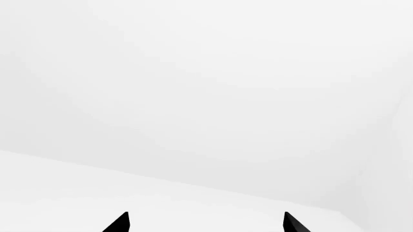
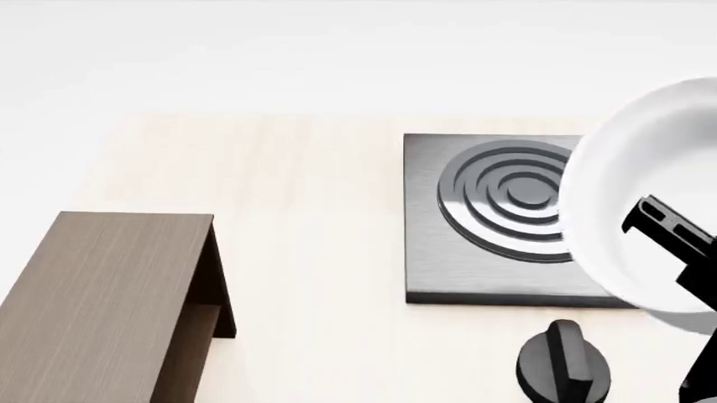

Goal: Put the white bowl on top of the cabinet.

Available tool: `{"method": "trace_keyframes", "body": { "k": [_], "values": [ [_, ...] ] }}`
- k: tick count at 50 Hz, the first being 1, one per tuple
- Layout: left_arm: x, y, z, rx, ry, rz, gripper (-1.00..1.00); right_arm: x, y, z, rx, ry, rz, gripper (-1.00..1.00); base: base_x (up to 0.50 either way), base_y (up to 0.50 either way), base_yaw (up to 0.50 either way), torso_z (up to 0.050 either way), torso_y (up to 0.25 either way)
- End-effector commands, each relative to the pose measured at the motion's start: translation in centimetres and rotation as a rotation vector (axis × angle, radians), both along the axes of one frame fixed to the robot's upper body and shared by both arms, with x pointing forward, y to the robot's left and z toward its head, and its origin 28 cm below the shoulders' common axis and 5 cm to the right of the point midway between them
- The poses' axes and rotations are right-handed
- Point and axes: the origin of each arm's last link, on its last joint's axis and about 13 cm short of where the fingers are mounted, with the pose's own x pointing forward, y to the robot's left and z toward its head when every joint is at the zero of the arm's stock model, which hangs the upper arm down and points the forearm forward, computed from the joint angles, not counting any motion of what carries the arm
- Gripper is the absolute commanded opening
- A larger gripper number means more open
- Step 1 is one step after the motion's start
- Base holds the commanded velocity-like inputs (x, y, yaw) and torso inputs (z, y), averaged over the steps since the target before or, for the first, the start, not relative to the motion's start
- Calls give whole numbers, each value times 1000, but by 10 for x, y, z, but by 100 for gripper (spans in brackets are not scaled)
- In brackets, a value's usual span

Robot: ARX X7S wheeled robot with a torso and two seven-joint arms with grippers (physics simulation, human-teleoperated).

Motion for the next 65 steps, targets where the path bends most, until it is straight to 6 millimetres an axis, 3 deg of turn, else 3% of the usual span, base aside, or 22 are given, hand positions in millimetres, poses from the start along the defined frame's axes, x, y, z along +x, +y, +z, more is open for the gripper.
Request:
{"method": "trace_keyframes", "body": {
  "k": [1, 13, 24, 44, 65],
  "values": [
    [0, 0, 0, -1, 0, -1, 100, 15, 10, 17, 8, 1, 78, -100, 0, 0, 0, 0, 0],
    [0, 1, -1, -4, -1, 0, 100, 34, 22, 38, -1, 28, 163, -100, 0, 0, 0, 0, 1],
    [0, 0, 0, -3, -1, 1, 100, 56, 29, 36, 23, 91, 249, -100, 0, 0, 0, 0, 2],
    [-1, 1, 0, -4, -1, 2, 100, 90, 48, 19, 228, 225, 596, -100, 0, 0, 0, 1, 1],
    [0, 1, -1, -5, 0, 1, 100, 97, 61, 20, 465, 199, 865, -100, 0, 0, 0, 0, 1]
  ]
}}
